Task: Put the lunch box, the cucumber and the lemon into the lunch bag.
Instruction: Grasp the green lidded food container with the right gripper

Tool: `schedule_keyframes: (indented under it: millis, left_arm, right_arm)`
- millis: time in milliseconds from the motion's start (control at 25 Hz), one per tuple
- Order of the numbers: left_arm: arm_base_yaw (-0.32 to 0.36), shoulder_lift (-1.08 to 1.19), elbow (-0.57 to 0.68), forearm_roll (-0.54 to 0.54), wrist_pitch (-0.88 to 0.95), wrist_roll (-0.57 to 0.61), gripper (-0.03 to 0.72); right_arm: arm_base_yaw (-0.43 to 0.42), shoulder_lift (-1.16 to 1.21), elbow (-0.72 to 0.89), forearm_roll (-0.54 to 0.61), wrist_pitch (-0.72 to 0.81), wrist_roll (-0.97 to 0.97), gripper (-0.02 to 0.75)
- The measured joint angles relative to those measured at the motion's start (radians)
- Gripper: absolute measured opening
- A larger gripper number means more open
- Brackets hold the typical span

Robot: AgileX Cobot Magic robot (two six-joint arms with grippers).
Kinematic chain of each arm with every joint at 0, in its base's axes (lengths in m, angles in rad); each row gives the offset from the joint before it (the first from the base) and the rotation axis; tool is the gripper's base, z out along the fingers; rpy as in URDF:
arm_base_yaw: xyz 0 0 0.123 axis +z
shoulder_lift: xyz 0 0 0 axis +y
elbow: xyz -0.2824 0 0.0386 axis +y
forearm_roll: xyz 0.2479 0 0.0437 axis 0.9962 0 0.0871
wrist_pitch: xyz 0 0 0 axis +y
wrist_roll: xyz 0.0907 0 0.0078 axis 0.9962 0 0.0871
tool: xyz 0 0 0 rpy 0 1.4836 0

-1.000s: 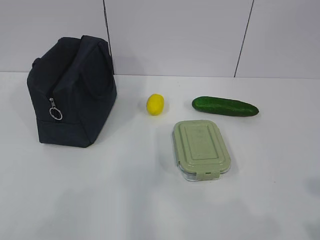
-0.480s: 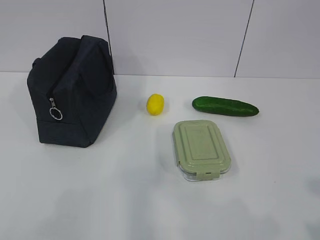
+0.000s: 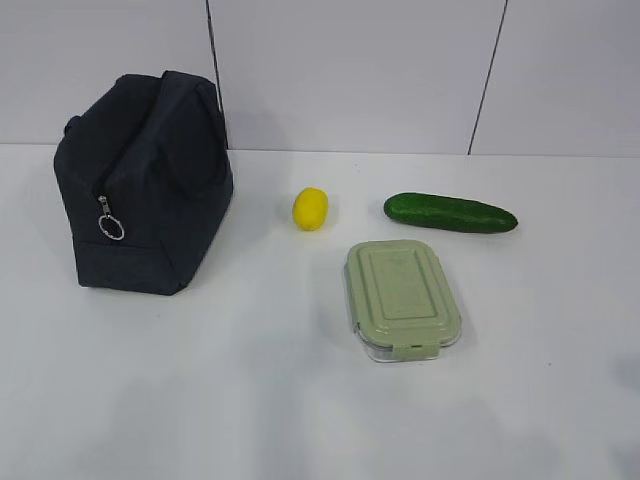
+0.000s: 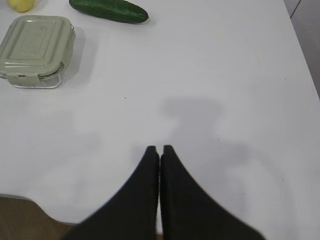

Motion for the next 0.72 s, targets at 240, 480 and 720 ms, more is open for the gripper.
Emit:
schedule_keyframes:
  millis: [240,480,720]
  left_arm:
    - [0.0,0.0,0.0,0.0,0.0,0.0,0.24]
    - [0.0,0.0,0.0,0.0,0.0,0.0,0.24]
    - [0.0,0.0,0.0,0.0,0.0,0.0,0.24]
  right_arm:
    - [0.0,0.0,0.0,0.0,0.0,0.0,0.02]
    - [0.0,0.0,0.0,0.0,0.0,0.0,0.02]
    - [0.0,0.0,0.0,0.0,0.0,0.0,0.02]
